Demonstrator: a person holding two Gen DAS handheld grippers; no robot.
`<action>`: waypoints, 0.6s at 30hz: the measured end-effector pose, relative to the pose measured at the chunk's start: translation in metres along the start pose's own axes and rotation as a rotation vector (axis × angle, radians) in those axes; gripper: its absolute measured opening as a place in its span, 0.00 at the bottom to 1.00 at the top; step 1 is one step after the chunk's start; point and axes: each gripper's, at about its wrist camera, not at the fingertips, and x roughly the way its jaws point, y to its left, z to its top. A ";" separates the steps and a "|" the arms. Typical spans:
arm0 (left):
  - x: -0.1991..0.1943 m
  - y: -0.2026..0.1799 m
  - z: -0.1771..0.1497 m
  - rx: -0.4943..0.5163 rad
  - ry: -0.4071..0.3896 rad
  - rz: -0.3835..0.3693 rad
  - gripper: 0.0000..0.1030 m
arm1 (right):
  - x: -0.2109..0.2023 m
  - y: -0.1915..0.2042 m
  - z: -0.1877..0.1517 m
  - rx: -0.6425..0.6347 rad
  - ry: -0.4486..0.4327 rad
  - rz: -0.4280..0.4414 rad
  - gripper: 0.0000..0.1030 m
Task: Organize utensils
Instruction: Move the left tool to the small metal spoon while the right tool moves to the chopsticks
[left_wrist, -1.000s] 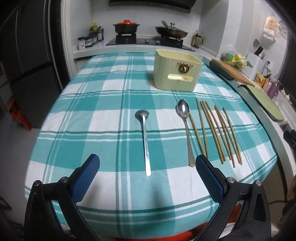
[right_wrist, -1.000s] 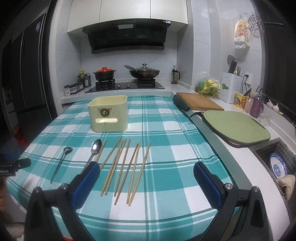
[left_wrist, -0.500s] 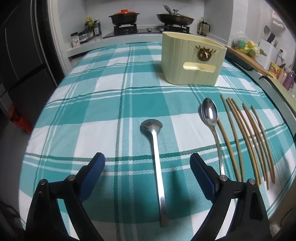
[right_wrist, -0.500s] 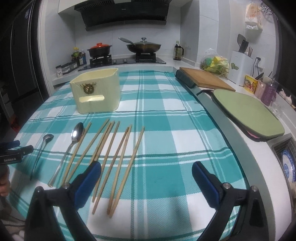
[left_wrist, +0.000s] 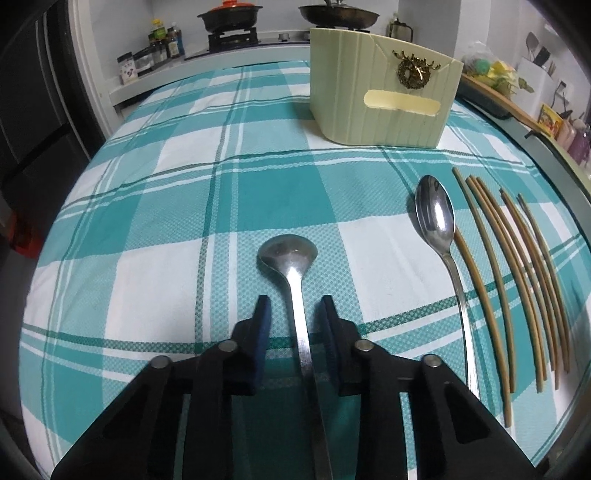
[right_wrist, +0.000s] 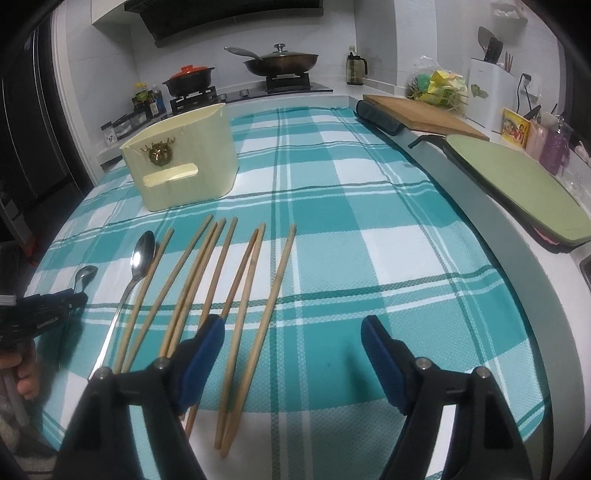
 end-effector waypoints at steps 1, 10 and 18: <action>0.000 0.002 0.001 -0.007 0.006 -0.024 0.08 | -0.001 -0.002 -0.001 0.006 0.000 -0.001 0.76; -0.002 0.044 0.006 -0.111 0.041 -0.116 0.11 | -0.009 -0.010 -0.005 0.038 -0.012 -0.011 0.76; 0.001 0.075 0.002 -0.178 0.056 -0.101 0.16 | -0.008 -0.005 -0.006 0.025 -0.011 -0.013 0.76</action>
